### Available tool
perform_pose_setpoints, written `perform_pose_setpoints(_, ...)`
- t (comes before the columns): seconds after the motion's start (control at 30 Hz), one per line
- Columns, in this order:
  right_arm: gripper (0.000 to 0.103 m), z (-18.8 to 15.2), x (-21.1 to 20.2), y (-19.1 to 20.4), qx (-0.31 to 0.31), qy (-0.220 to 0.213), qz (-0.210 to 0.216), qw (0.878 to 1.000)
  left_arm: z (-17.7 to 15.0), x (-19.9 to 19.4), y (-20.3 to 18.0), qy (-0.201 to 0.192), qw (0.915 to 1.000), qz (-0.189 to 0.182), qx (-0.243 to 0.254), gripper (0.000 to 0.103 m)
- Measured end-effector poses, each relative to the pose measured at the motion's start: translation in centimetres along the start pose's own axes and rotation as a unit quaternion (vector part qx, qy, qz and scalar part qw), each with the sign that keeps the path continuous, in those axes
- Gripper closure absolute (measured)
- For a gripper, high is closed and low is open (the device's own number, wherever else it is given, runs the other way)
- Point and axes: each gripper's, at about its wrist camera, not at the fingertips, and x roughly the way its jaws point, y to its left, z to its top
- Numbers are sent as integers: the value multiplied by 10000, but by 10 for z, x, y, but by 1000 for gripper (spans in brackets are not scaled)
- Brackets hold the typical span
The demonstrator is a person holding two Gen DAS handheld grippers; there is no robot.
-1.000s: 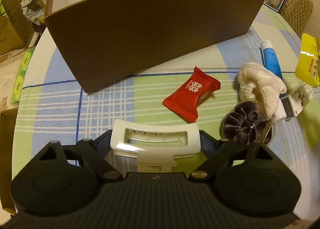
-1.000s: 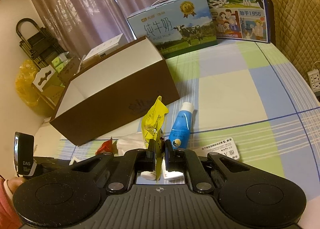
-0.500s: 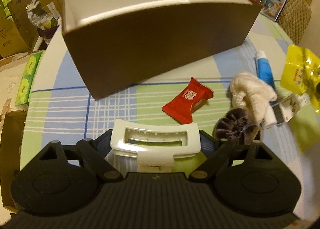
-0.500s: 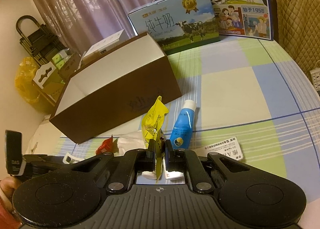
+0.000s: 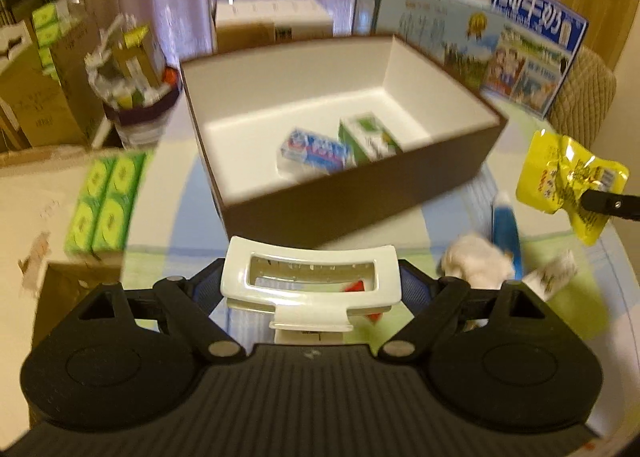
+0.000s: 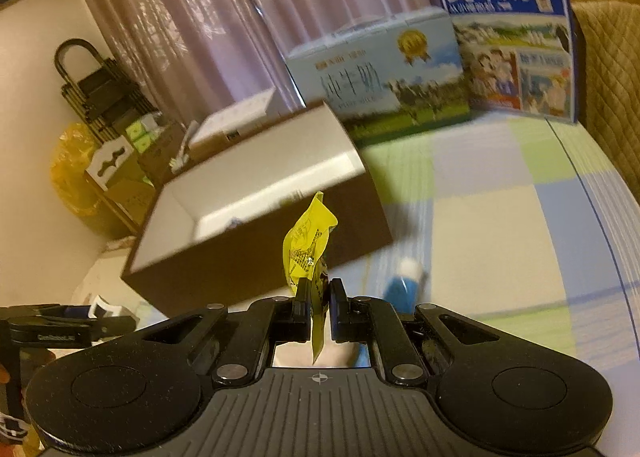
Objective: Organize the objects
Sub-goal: 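Carry the pouch and clip into the brown box and release both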
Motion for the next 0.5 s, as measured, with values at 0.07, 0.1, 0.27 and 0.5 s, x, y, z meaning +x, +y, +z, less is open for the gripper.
perform_pose_setpoints(0.07, 98, 13, 5, 4, -63, -82, 50, 9999, 13, -5, 1, -137, 9999, 32, 35, 18)
perform_pose_setpoints(0.1, 98, 18, 8, 5, -86, -122, 69, 9999, 20, -6, 2, -204, 9998, 66, 55, 18)
perform_pose_setpoints(0.27, 98, 51, 30, 14, -236, -295, 141, 9992, 55, 2, 3, -425, 9989, 155, 92, 18)
perform_pose_setpoints(0.5, 98, 87, 78, 18, -454, -305, 13, 9985, 94, 40, 7, -344, 9991, 236, 111, 18)
